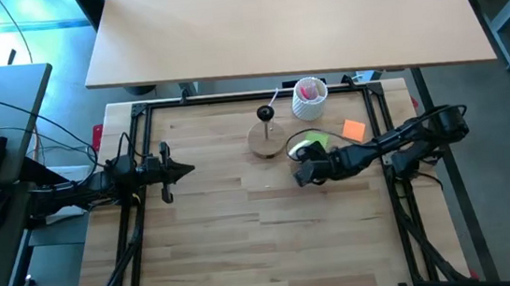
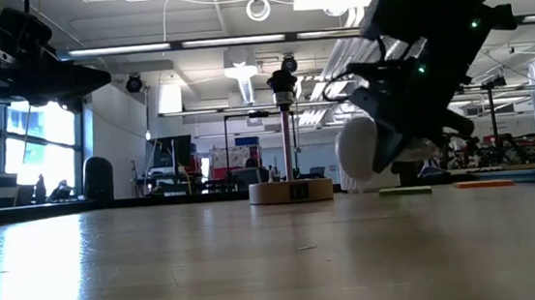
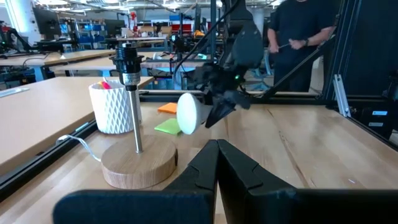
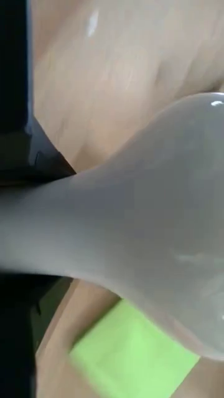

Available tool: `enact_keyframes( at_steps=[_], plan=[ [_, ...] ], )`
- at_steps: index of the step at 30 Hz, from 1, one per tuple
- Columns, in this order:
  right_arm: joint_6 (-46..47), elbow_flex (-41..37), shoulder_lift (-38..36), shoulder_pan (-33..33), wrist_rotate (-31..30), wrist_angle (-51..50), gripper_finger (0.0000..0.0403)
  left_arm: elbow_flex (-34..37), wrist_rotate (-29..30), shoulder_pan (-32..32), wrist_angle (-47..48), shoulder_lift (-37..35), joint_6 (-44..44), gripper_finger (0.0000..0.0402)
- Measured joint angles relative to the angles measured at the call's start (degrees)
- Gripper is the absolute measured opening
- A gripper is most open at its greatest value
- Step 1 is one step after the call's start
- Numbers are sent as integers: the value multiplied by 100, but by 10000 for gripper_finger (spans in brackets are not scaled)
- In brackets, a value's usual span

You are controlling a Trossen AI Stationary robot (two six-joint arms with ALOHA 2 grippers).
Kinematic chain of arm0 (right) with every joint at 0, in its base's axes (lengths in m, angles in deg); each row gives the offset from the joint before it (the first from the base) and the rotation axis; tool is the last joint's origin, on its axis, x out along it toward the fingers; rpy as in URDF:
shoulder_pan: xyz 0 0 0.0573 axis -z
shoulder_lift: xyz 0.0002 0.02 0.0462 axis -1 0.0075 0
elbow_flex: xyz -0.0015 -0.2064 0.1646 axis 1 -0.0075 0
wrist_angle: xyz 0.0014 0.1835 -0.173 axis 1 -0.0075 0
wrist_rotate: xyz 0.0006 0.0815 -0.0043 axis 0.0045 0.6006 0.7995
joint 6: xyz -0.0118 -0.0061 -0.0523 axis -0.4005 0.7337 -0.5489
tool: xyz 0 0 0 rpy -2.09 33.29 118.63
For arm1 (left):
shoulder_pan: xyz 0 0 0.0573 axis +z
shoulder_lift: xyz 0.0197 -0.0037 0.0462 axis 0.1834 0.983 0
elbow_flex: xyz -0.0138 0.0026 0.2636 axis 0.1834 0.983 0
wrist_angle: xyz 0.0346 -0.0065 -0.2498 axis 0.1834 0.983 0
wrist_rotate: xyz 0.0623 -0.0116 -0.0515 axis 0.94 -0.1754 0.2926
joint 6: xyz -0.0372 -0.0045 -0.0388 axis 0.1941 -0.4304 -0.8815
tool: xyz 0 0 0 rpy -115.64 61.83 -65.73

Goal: Screw lightbulb
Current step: Insert the lightbulb into the lamp socket

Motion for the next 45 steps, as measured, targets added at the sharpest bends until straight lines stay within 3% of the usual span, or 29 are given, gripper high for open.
enact_keyframes(
  at_steps=[7,11,23,27,32,45],
  plan=[
    [-1046,0,-76,-331,-539,1421,134,0,0,-1,0,-2,0,0],
    [-1619,7,26,-510,-266,1992,133,0,0,0,1,1,0,0],
    [-1278,2,923,-887,525,1487,131,0,-1,1,1,1,-1,0],
    [-1322,14,1038,-917,501,1504,164,0,-1,1,1,1,-2,0],
    [-1634,16,1023,-889,661,1562,198,0,-1,-2,1,0,-1,0],
    [-1734,-4,499,-696,1353,1598,239,1,0,-2,1,1,-1,0]
  ],
)
